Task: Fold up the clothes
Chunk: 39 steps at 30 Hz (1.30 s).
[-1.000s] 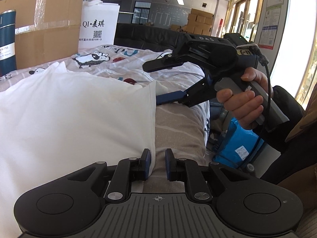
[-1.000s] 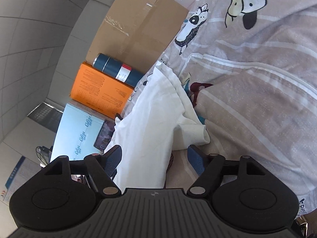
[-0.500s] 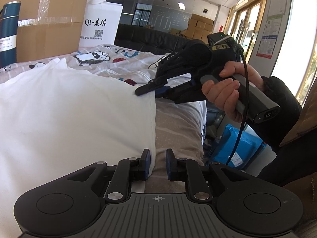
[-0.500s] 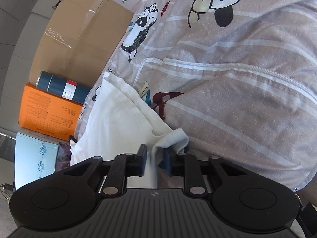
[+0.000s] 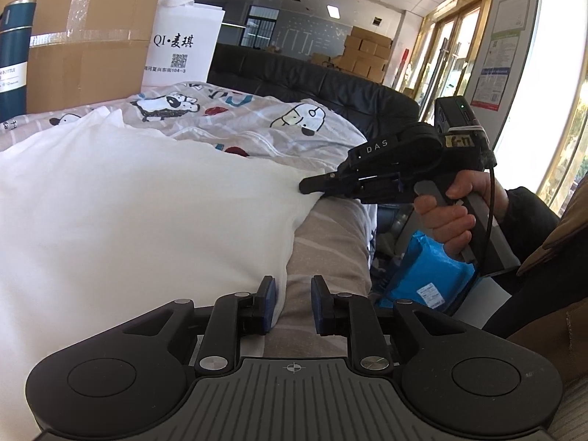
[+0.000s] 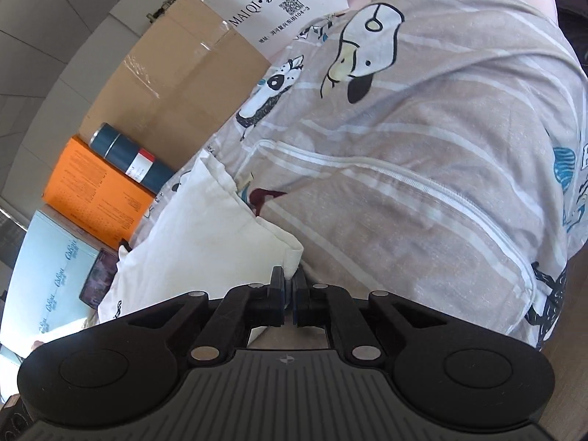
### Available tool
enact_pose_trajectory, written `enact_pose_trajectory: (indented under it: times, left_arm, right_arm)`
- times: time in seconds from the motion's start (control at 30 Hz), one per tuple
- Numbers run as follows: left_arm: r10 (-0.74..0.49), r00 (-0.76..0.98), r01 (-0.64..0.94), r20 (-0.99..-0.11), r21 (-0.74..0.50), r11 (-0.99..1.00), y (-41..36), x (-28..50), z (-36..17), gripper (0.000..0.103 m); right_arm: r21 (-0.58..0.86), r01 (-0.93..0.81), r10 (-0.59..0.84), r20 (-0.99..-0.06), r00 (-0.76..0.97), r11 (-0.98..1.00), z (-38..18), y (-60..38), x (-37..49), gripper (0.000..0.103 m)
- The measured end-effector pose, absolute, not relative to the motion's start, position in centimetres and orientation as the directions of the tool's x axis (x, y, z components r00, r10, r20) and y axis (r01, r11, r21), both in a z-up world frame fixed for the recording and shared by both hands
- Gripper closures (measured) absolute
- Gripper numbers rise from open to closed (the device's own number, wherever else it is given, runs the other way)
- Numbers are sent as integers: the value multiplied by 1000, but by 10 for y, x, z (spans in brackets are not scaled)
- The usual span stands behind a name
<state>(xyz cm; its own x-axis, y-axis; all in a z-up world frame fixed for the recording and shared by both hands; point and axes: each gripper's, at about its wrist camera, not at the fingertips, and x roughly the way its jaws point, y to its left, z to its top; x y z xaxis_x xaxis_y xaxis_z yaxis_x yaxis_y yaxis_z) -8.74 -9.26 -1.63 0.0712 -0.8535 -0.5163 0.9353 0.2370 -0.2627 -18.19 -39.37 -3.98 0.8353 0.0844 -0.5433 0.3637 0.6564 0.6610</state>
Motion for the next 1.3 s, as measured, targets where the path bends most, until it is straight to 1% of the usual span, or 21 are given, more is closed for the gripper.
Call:
enact_pose_trajectory:
  times: [0.07, 0.1, 0.13, 0.17, 0.2, 0.23, 0.27, 0.33, 0.37, 0.4, 0.43, 0.5, 0.57, 0.6, 0.67, 0.77, 0.93, 1.0, 1.1, 1.17, 1.3]
  left_arm:
    - [-876, 48, 942, -480, -270, 199, -89, -89, -12, 79]
    - [-892, 34, 943, -451, -281, 178, -84, -89, -8, 75]
    - [-908, 50, 944, -415, -277, 178, -77, -89, -1, 62]
    - [-923, 68, 945, -379, -271, 181, -69, -89, 6, 53]
    - [-929, 132, 943, -346, -244, 225, -57, -91, 14, 37]
    - [-927, 192, 937, -322, -221, 271, -45, -91, 21, 30]
    - [-921, 252, 927, -297, -198, 318, -34, -92, 27, 29]
    - [-880, 387, 885, -277, -155, 438, -4, -93, 39, 23]
    - [-854, 442, 862, -276, -134, 489, 6, -95, 43, 21]
    - [-815, 510, 827, -277, -105, 553, 19, -99, 46, 16]
    - [-776, 565, 792, -279, -80, 605, 30, -104, 48, 13]
    - [-712, 640, 734, -289, -43, 677, 46, -117, 49, 12]
    - [-662, 686, 690, -302, -19, 724, 59, -129, 46, 9]
    - [-645, 699, 677, -310, -4, 736, 64, -136, 43, 7]
    - [-615, 718, 657, -325, 25, 753, 73, -150, 39, 6]
    - [-586, 732, 632, -349, 24, 775, 81, -164, 30, 6]
    - [-544, 730, 603, -415, 14, 798, 78, -164, 11, 5]
    - [-515, 724, 593, -458, 33, 804, 74, -161, 4, 5]
    - [-473, 710, 602, -521, 103, 792, 63, -161, -9, 5]
    - [-460, 705, 612, -540, 136, 779, 60, -163, -15, 5]
    - [-461, 708, 601, -535, 113, 792, 65, -161, -15, 5]
  right_arm:
    - [628, 360, 68, -552, 831, 690, -38, -391, -186, 99]
    - [608, 364, 53, -557, 829, 705, -35, -390, -187, 99]
    - [587, 373, 30, -562, 827, 718, -33, -390, -189, 98]
    - [565, 383, 2, -563, 826, 731, -30, -390, -191, 95]
    - [535, 397, -36, -563, 826, 746, -27, -390, -193, 92]
    - [495, 411, -83, -558, 826, 765, -23, -388, -196, 83]
    - [458, 411, -121, -539, 834, 789, -19, -385, -199, 63]
    - [383, 381, -176, -472, 864, 841, -11, -378, -205, 42]
    - [356, 341, -166, -441, 882, 870, -9, -373, -206, 32]
    - [342, 268, -110, -417, 902, 900, -8, -365, -205, 28]
    - [326, 193, -53, -393, 918, 925, -7, -358, -204, 21]
    - [287, 40, 66, -350, 935, 957, -4, -343, -202, 16]
    - [228, -131, 206, -344, 916, 965, -5, -322, -194, 10]
    - [196, -219, 277, -350, 895, 956, -6, -311, -189, 9]
    - [132, -374, 395, -377, 838, 918, -9, -292, -181, 8]
    - [53, -532, 497, -443, 746, 845, -15, -274, -174, 8]
    - [-52, -677, 556, -528, 642, 734, -17, -257, -178, 6]
    - [-112, -723, 561, -554, 615, 682, -21, -249, -183, 6]
    - [-194, -767, 555, -586, 590, 611, -27, -237, -183, 6]
    - [-186, -798, 586, -588, 558, 573, -28, -233, -181, 6]
    - [-171, -848, 640, -586, 497, 503, -28, -221, -176, 6]
